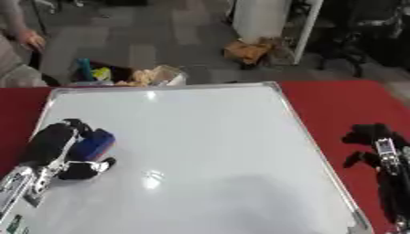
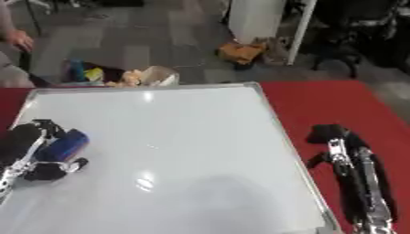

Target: Wipe the whiteboard clean with a brush.

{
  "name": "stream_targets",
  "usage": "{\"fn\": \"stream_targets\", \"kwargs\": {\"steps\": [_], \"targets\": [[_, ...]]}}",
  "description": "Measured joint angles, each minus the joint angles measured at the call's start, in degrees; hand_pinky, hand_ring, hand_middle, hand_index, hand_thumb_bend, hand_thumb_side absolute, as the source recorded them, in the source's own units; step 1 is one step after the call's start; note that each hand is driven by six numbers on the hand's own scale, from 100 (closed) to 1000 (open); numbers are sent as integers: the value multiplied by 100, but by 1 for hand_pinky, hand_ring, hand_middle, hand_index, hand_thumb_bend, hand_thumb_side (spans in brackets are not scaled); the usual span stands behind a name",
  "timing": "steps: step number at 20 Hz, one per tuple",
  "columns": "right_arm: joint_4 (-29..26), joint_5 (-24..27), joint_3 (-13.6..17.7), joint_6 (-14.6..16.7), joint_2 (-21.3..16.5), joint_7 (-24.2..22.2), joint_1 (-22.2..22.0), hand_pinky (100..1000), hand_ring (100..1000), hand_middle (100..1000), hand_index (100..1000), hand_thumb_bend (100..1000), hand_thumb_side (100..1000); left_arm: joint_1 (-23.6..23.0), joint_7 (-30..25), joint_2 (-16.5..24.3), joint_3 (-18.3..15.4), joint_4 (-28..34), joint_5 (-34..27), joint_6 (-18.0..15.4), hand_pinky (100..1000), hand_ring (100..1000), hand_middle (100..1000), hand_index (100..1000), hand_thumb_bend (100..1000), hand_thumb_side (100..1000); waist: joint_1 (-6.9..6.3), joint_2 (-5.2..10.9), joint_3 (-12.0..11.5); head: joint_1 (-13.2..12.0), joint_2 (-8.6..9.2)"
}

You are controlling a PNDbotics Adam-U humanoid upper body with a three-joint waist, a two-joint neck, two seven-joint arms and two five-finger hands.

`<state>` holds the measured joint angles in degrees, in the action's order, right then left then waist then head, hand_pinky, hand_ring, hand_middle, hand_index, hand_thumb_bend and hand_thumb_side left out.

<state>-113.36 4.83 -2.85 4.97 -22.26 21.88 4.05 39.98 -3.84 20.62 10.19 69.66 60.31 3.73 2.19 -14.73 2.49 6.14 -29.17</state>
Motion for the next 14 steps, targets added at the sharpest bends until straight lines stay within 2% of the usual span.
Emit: {"fn": "stream_targets", "kwargs": {"steps": [7,10,12,14], "targets": [[0,-20,0,0,0,0,0,354,646,562,676,100,792,18,48,-6,1,-93,253,-57,478,587,553,579,607,443,-6,11,10,6,-2],[0,-23,0,0,0,-1,0,354,646,562,676,100,792,23,79,-19,-7,-99,301,-27,505,616,608,631,619,453,-9,11,12,9,-3],[0,-24,0,0,0,-1,0,354,646,561,676,100,791,16,110,-31,-22,-123,325,5,529,646,649,628,625,458,-10,11,12,11,-3],[0,-24,0,-1,0,-1,0,354,646,562,676,100,791,15,138,-43,-23,-127,332,33,529,643,651,623,625,465,-9,12,12,13,-3]]}}
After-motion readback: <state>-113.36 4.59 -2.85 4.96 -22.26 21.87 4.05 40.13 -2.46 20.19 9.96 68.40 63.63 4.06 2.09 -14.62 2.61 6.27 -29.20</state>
